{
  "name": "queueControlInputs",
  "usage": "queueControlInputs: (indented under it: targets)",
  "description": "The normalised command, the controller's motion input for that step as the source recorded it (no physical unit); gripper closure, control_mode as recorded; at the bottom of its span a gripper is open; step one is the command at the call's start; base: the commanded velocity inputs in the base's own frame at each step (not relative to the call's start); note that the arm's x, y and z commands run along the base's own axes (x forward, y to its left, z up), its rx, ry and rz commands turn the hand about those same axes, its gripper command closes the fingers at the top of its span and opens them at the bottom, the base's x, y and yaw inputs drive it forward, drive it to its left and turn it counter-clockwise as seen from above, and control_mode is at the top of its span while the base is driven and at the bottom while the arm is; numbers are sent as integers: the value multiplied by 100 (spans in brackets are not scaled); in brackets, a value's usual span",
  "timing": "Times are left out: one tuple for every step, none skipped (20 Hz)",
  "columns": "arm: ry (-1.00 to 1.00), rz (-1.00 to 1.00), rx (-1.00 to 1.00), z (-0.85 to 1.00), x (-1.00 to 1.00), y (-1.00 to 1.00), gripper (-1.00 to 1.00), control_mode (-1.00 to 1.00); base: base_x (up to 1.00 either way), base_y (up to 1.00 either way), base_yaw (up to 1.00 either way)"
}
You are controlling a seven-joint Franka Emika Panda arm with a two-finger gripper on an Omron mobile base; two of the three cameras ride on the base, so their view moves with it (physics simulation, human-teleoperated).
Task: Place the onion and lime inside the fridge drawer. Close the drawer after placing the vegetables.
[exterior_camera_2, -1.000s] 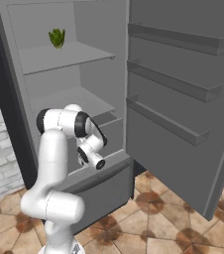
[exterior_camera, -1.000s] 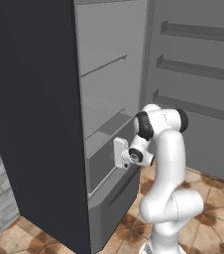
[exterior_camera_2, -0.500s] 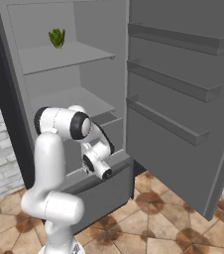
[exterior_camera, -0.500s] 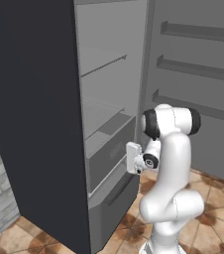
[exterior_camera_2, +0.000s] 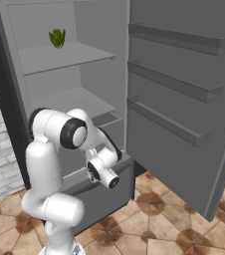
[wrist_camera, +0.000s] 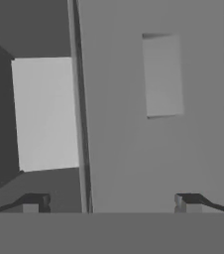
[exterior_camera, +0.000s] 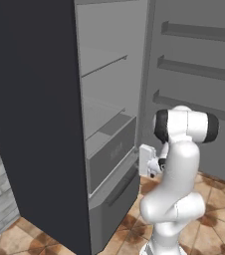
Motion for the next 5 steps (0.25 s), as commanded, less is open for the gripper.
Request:
queueControlInputs:
  targets:
    - [0,-4,0,49,-59,-29,-100,-100,0,0,0]
    - [-2,-4,0,42,-62,-16,-100,-100,0,0,0]
    - [-2,-3,0,47,-62,-18,-100,-100,0,0,0]
    - [-2,-3,0,46,-64,-22,-100,-100,0,0,0]
    - [-2,-4,0,46,-63,-19,-100,-100,0,0,0]
